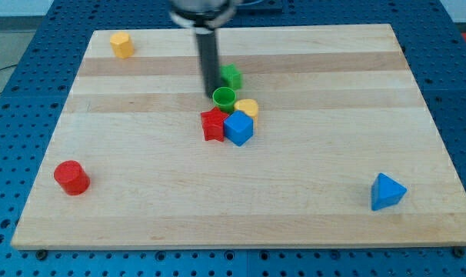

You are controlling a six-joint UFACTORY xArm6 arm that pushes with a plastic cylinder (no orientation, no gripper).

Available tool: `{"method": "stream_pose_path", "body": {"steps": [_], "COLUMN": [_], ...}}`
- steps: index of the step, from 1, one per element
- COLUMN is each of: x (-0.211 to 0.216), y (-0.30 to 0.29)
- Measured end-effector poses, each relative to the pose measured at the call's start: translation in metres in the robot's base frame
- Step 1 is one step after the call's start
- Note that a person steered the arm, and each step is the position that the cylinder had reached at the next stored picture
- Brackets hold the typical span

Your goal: Push the green star to the top center of the board

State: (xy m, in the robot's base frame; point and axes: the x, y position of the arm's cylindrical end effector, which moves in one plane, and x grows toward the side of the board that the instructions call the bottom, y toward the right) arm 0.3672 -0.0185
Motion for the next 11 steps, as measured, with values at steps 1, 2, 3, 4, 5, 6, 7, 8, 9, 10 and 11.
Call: {"method": "stream_pose_path", "body": {"steps": [1,2,3,4,5,6,7,8,9,10,11], "x": [-0.015,-0.05,-0.01,-0.011,-0.002,-0.002,-0.038,-0.059,-0.016,-0.04,-0.061], "y": [0.072,0.075,0.08,0.056,0.024,-0.017,-0.004,0.007,-0.016,-0.019,-0.019]}}
